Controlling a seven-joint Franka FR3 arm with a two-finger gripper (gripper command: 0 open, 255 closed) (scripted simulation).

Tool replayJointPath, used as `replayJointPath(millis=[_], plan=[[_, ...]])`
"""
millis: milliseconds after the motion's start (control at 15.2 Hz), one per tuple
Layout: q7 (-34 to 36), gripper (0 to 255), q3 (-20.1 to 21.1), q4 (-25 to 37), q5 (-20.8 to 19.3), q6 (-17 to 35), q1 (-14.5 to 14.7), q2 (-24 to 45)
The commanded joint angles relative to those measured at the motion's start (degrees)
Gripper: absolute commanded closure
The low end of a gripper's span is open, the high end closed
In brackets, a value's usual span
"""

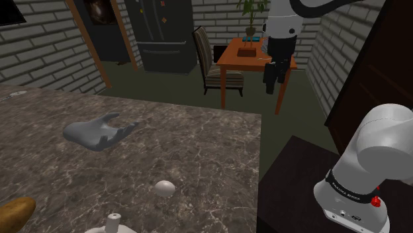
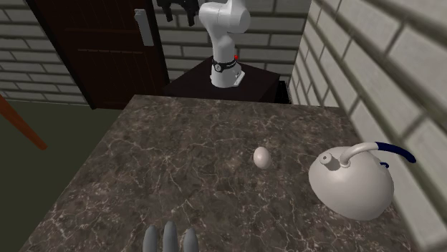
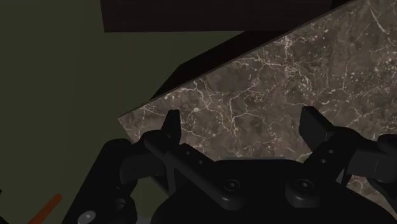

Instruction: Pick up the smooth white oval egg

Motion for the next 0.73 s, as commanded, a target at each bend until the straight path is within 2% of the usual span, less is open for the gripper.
replayJointPath(millis=[0,660], plan=[[0.0,0,0.0,0.0,0.0,0.0,0.0,0.0],[14.0,0,12.1,2.5,5.1,9.4,3.3,13.2]])
